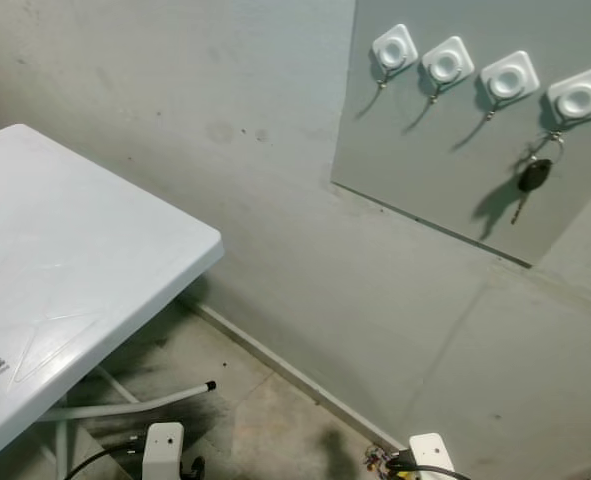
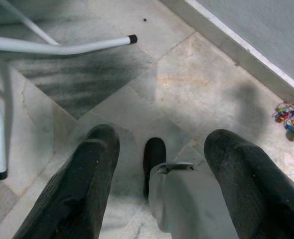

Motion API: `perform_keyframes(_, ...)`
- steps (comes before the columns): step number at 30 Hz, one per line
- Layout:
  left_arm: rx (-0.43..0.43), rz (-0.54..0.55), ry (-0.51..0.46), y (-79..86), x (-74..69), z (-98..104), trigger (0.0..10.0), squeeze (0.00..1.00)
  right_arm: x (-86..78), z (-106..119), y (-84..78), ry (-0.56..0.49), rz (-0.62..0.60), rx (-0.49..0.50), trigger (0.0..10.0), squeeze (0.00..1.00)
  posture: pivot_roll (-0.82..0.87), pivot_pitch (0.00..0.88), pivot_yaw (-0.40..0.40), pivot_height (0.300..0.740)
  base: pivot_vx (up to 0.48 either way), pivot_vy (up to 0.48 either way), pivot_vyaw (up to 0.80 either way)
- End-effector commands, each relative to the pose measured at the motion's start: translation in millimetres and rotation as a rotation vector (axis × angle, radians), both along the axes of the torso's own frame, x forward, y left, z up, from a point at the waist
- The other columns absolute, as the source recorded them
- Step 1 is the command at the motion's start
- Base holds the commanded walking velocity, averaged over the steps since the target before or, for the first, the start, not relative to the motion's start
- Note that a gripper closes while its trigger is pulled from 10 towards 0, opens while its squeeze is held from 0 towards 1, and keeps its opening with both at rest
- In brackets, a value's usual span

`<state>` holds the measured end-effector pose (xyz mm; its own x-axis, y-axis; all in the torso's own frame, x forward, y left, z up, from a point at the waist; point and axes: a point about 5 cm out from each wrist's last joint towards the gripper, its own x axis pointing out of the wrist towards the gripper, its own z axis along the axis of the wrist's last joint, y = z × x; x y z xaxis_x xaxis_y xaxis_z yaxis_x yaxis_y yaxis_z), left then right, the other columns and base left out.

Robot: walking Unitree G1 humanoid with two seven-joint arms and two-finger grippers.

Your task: Hang keys on a hook

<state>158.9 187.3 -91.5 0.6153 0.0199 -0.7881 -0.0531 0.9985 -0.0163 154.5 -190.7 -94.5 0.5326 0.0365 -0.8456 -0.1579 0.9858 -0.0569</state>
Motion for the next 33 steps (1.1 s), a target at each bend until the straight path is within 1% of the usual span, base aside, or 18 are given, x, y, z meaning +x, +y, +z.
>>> perform_keyframes(1, 0.015, -0.003, 0.012, 2.4, -2.6, -0.9, 10.0, 0.00, -0.6, -0.1, -1.4, 0.003, -0.009, 0.000, 10.0, 0.00, -0.09, 0.000, -0.016, 0.740, 0.000, 0.000, 0.80)
perform_keyframes(19, 0.022, -0.005, 0.018, 2.5, -4.8, -1.8, 10.0, 0.00, -4.9, -2.0, 0.2, 0.016, -0.007, 0.002, 10.0, 0.00, -0.09, 0.000, -0.016, 0.740, 0.000, 0.000, 0.80)
perform_keyframes(33, 0.023, 0.005, 0.019, 2.2, -4.6, -1.9, 10.0, 0.00, -4.9, -2.1, 0.4, 0.018, -0.006, 0.004, 10.0, 0.00, -0.09, 0.000, -0.018, 0.740, 0.000, 0.000, 0.80)
